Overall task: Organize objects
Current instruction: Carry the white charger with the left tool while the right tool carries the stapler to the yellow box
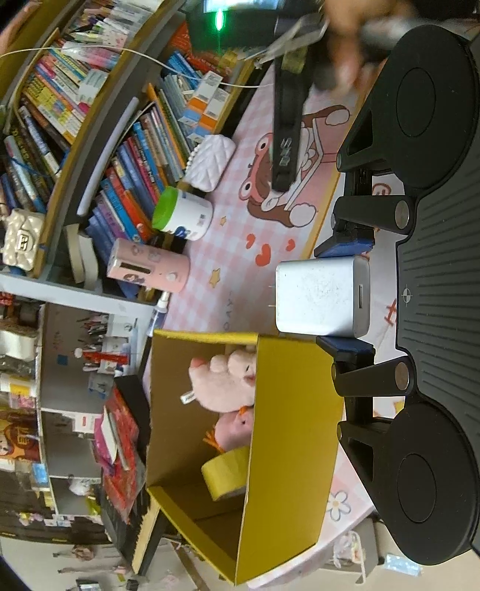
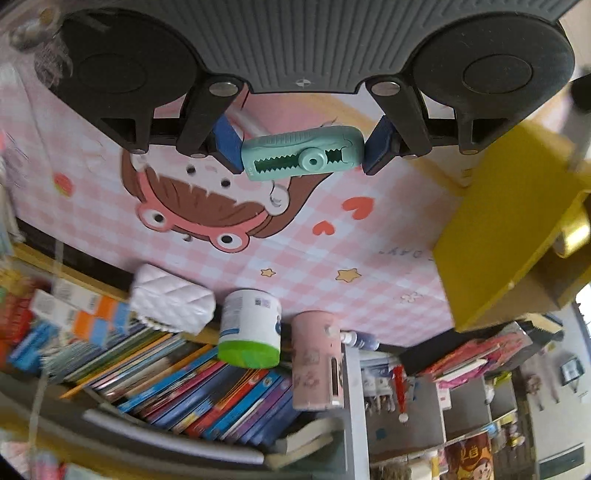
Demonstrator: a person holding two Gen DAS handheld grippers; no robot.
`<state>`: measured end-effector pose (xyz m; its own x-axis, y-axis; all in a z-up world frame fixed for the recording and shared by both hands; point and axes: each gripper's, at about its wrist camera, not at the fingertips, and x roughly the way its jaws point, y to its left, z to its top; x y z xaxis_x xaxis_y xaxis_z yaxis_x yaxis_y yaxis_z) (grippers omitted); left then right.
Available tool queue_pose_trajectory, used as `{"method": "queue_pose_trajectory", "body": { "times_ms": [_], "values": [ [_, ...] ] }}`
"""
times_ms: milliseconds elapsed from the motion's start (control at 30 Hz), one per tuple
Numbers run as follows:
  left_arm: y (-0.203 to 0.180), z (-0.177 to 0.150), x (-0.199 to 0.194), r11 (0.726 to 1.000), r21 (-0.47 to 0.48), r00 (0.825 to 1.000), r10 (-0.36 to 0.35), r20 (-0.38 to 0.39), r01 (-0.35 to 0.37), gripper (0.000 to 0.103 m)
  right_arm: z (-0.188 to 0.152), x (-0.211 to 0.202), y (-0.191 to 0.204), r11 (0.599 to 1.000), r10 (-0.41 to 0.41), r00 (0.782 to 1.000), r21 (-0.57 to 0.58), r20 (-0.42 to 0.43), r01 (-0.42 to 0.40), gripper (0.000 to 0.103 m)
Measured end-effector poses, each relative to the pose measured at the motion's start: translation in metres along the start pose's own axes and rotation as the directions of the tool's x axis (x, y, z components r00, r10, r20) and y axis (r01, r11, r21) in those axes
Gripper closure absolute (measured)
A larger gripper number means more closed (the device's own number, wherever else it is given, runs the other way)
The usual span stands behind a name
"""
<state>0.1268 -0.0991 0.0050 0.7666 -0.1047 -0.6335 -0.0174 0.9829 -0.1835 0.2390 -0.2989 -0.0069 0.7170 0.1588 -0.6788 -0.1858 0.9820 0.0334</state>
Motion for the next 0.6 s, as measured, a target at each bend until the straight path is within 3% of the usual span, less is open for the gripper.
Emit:
{"method": "queue_pose_trajectory", "body": {
  "times_ms": [267, 600],
  "values": [
    [0.028, -0.006, -0.022, 1.0, 0.007, 0.999, -0.004, 0.034, 0.004, 0.062, -0.029, -0.075, 0.048, 0.995, -0.063, 0.998, 0.08, 0.024, 0.061, 0.035],
    [0.077, -0.024, -0.058, 1.0, 0.019, 1.0, -0.007, 0.028, 0.007, 0.062, -0.068, -0.11, 0.118, 0.988, -0.142, 0.989, 0.066, 0.031, 0.14, 0.035]
  ]
}}
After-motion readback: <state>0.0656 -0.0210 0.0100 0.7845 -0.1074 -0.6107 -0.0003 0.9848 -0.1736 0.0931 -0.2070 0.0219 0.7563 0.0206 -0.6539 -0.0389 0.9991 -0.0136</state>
